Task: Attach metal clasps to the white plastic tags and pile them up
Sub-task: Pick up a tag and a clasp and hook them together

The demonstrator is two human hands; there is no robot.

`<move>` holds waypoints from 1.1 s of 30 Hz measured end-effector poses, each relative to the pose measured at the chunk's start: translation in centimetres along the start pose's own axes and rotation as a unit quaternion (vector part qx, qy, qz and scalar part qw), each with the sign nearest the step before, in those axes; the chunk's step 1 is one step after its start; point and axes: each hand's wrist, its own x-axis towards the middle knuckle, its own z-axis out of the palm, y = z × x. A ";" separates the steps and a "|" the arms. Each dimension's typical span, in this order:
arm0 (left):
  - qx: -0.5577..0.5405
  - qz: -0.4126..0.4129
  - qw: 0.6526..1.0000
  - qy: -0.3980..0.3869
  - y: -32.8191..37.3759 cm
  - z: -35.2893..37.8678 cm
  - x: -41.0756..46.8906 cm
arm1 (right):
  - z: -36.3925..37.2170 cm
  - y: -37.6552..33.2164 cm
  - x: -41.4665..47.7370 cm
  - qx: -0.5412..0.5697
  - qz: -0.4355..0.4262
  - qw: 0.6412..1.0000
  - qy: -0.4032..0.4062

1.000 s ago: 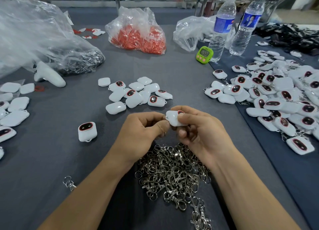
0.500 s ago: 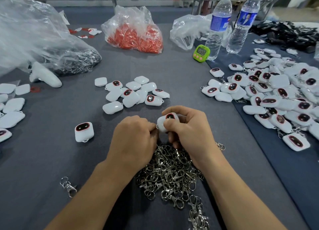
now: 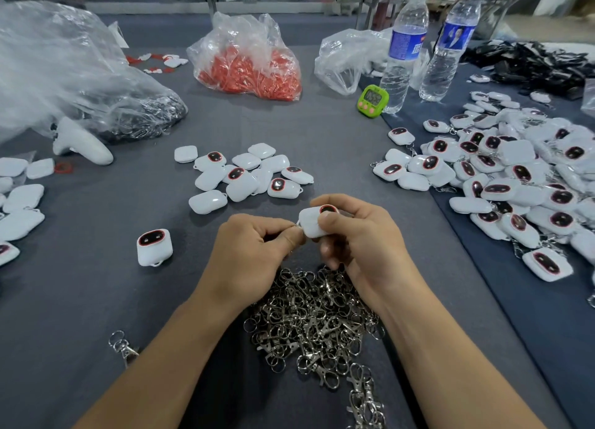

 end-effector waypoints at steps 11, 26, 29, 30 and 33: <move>0.236 0.099 0.964 0.068 0.5 0.3 -0.7 | 1.2 0.6 -0.5 -0.096 -0.059 0.992 0.053; 0.137 0.027 0.987 0.078 1.1 0.4 -0.7 | 0.8 0.4 -0.2 -0.018 -0.018 0.999 0.029; 0.325 0.106 0.937 0.074 1.5 0.7 -0.9 | 1.2 1.2 -0.2 -0.156 -0.062 0.983 0.074; 0.355 0.122 0.924 0.070 1.5 0.9 -0.9 | 1.3 1.4 -0.3 -0.180 -0.072 0.978 0.082; 0.396 0.134 0.906 0.071 1.5 0.9 -1.0 | 1.7 1.6 -0.4 -0.187 -0.081 0.976 0.081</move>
